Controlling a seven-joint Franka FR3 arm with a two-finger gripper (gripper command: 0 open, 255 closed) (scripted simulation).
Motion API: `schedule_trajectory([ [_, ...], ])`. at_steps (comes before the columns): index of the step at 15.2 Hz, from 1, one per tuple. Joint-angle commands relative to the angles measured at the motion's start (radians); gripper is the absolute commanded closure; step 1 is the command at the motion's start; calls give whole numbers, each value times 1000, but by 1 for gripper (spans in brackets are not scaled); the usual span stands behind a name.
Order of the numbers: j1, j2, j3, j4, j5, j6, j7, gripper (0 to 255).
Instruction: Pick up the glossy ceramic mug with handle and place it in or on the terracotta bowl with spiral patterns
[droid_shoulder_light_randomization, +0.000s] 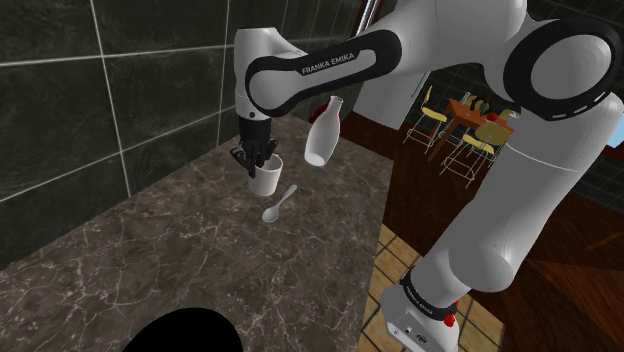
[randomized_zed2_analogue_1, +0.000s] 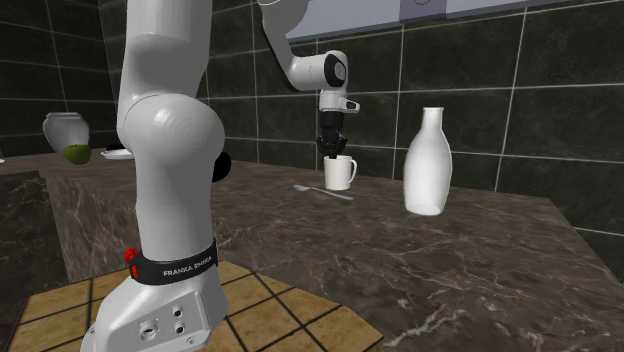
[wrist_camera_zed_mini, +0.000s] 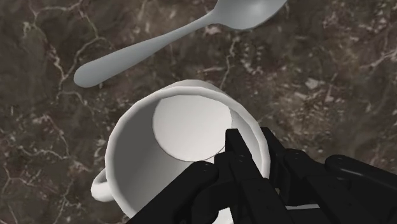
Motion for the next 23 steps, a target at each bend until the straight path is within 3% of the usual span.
schedule_trajectory([
  [1,0,0,0,0,0,0,0,255],
  [4,0,0,0,0,0,0,0,255],
  [23,-5,-91,4,152,32,-238,-28,255],
])
